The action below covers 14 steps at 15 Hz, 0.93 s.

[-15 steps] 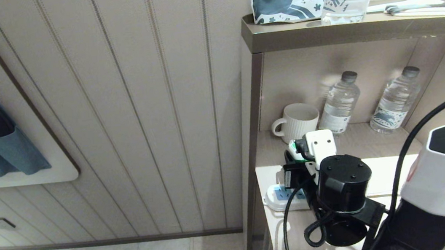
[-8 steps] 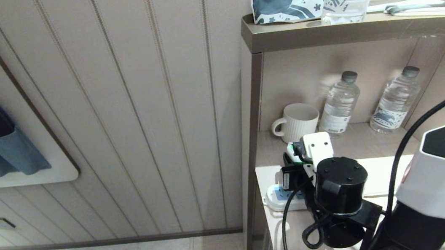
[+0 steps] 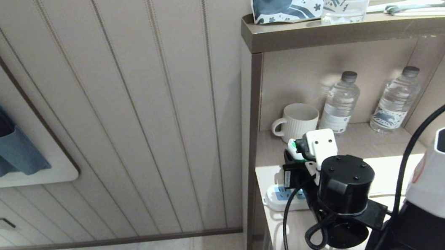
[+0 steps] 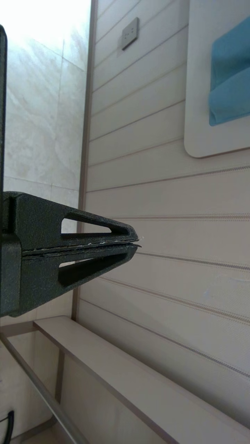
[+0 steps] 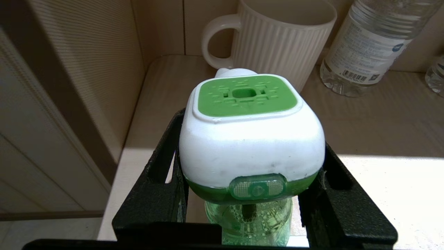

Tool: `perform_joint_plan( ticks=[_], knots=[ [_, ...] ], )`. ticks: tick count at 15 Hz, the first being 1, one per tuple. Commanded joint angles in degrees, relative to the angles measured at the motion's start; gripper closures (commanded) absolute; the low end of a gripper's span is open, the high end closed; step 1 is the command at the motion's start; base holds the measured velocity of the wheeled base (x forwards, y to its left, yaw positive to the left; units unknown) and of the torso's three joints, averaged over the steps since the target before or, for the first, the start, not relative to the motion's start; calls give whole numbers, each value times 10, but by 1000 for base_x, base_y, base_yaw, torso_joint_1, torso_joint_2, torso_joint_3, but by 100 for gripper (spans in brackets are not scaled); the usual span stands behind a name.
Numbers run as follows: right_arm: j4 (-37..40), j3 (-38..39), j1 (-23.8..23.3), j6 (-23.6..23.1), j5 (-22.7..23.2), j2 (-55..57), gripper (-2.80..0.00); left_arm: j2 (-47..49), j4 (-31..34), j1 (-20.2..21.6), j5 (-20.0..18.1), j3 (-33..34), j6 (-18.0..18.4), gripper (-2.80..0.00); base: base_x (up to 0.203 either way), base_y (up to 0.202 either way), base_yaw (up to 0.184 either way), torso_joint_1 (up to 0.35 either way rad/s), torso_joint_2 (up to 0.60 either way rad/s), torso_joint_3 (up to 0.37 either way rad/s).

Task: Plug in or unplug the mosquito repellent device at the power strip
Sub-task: Place the mosquito repellent liquid on the table

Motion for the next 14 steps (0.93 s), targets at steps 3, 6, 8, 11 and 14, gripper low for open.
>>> perform_joint_plan(
  ticks=[3, 6, 8, 11, 14],
  knots=[
    [-24, 12, 11, 0, -2, -12, 0, 1, 0, 0, 0, 0, 0, 0, 0, 0, 0, 0, 0, 0],
    [-26, 17, 19, 0, -2, -3, 0, 1, 0, 0, 0, 0, 0, 0, 0, 0, 0, 0, 0, 0],
    [-26, 21, 24, 0, -3, -7, 0, 1, 0, 0, 0, 0, 0, 0, 0, 0, 0, 0, 0, 0],
    [-27, 24, 27, 0, -3, -2, 0, 1, 0, 0, 0, 0, 0, 0, 0, 0, 0, 0, 0, 0],
    [-27, 26, 28, 0, -3, -2, 0, 1, 0, 0, 0, 0, 0, 0, 0, 0, 0, 0, 0, 0]
  ],
)
